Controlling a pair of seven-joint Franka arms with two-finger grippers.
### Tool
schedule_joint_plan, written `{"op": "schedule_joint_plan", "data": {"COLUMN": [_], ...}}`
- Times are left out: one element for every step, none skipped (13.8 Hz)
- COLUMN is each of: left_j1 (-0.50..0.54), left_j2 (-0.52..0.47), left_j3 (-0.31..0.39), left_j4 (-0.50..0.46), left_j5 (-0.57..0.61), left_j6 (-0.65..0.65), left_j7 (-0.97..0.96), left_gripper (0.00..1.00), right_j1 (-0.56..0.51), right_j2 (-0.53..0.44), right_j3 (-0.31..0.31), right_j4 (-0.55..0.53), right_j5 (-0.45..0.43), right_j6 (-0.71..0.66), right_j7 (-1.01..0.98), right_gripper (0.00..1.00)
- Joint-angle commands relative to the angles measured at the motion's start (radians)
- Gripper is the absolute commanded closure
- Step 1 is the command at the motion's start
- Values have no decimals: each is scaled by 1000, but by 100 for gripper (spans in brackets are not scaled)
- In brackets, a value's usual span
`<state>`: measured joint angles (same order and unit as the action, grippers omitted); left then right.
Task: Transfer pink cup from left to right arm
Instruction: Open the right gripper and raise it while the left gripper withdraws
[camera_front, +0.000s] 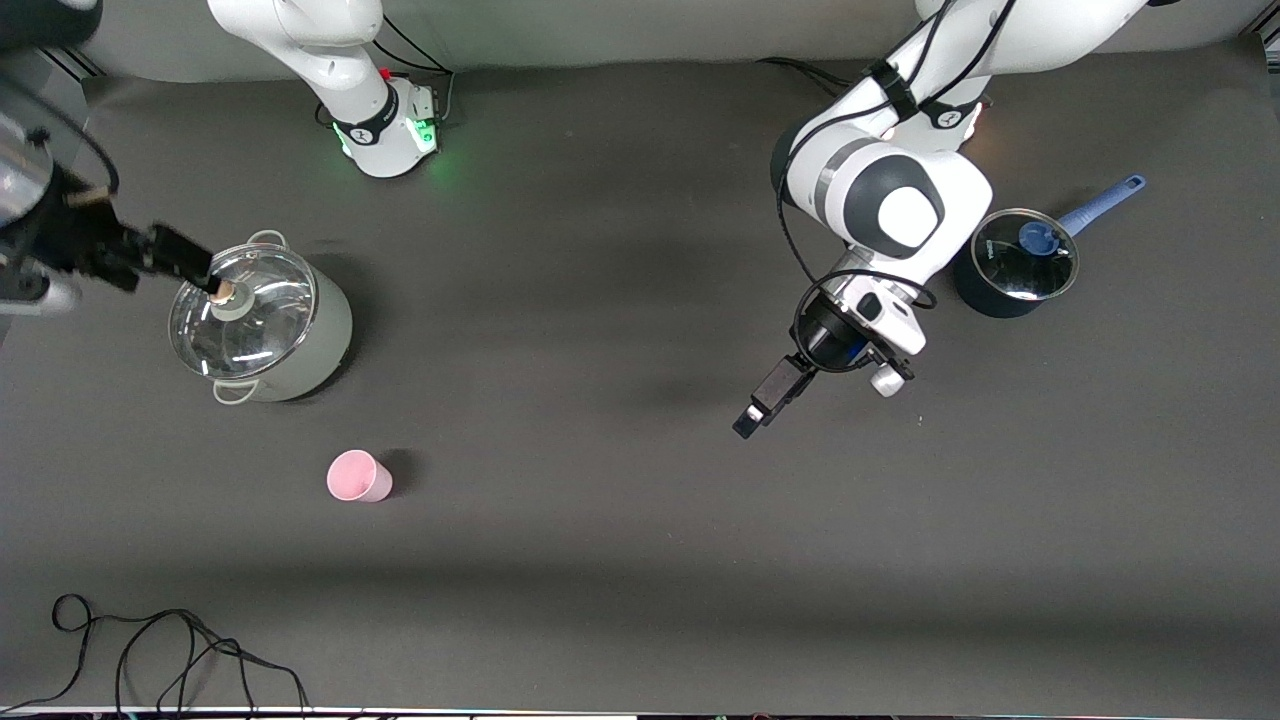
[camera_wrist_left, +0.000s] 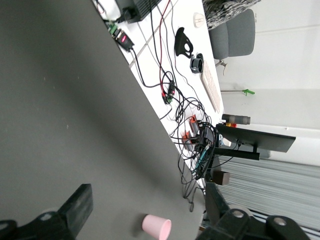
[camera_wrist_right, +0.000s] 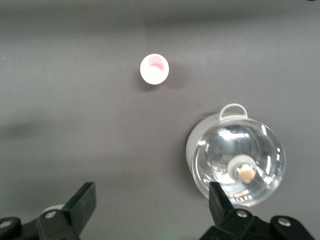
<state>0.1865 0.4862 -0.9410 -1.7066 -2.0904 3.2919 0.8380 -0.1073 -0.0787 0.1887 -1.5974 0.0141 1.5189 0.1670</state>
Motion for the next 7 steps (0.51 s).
{"op": "schedule_joint_plan", "data": {"left_j1": [-35,-39,-44,-51,-53,-55,-55], "left_j2": [-44,-52,-61,-61,-54,-41,-22], "left_j3": [42,56,71,74,74,73,70], "left_j4": [-19,-21,-22,-22,-24,-19,-9], "left_j5": [1,3,6,6,15,26,29], "left_j6": [-9,-12,-14,-6,6,33,49], "left_j7": [-140,-149,-166,-163,-142,-88,-50], "left_gripper": [0,0,0,0,0,0,0], "right_j1": [35,35,35,32,25,21,24], "right_j2": [-56,-49,-29,-14,-4,-6,-6], "right_j3": [-5,-5,-5,-11,-15,-18,-35], "right_j4": [-36,-41,-44,-59,-82,-91,-93], "right_j5": [-29,-29,-29,-28,-19,-13,-8], "right_j6": [-23,-13,4,39,68,79,83], "right_j7": [19,19,17,6,-3,-7,-7], "right_gripper": [0,0,0,0,0,0,0]}}
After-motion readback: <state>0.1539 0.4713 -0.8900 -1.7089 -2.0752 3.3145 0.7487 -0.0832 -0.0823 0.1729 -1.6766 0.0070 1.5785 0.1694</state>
